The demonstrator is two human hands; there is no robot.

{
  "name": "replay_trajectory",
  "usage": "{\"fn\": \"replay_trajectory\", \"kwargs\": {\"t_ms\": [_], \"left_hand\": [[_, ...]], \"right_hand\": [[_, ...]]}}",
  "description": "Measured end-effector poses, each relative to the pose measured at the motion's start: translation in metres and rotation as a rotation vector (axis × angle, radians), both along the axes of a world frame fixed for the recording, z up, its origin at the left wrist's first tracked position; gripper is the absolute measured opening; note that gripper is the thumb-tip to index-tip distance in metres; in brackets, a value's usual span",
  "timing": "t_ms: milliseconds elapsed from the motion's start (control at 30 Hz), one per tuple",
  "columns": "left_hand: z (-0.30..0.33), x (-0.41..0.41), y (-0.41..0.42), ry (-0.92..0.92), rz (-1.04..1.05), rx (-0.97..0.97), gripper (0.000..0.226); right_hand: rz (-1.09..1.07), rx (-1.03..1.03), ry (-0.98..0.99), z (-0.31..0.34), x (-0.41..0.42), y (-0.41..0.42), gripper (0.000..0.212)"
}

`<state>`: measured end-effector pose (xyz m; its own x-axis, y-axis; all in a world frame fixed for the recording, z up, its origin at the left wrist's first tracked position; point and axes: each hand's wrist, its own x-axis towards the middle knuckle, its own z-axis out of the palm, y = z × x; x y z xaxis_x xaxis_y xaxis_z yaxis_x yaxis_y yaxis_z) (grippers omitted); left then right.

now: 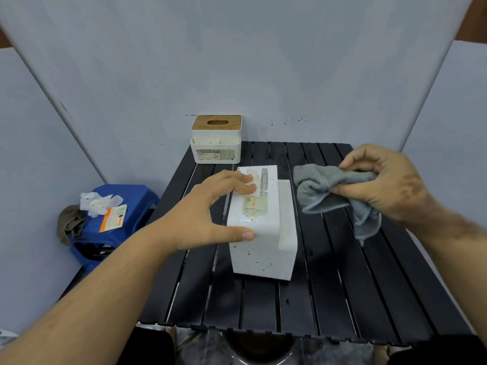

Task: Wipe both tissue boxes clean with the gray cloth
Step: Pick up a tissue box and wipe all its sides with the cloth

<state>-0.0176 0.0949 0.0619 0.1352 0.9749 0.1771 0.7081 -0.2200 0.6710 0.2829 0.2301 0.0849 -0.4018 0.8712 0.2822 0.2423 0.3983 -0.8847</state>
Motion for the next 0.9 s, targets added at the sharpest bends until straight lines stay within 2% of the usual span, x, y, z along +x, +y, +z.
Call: {"fn": "replay_trajectory", "kwargs": {"t_ms": [267, 500, 700, 800, 900], "left_hand": [[0.002, 0.002, 0.001, -0.017, 0.003, -0.017, 0.07], [-0.001, 0.004, 0.003, -0.03, -0.016, 0.034, 0.067], [-0.003, 0.006, 0.003, -0.034, -0.013, 0.063, 0.067], [-0.003, 0.007, 0.003, -0.072, -0.017, 0.061, 0.066], [-0.003, 0.006, 0.003, -0.069, -0.015, 0.056, 0.064]], "right_hand": [[0.132, 0.04, -0.146, -0.007, -0.062, 0.002, 0.028], [0.022, 0.017, 0.015, -0.033, -0.084, -0.004, 0.028], [0.21, 0.078, -0.003, -0.037, -0.062, 0.004, 0.03], [0.269, -0.047, 0.108, -0.035, -0.071, 0.002, 0.024], [0.23, -0.092, 0.051, -0.035, -0.084, 0.001, 0.02]]}}
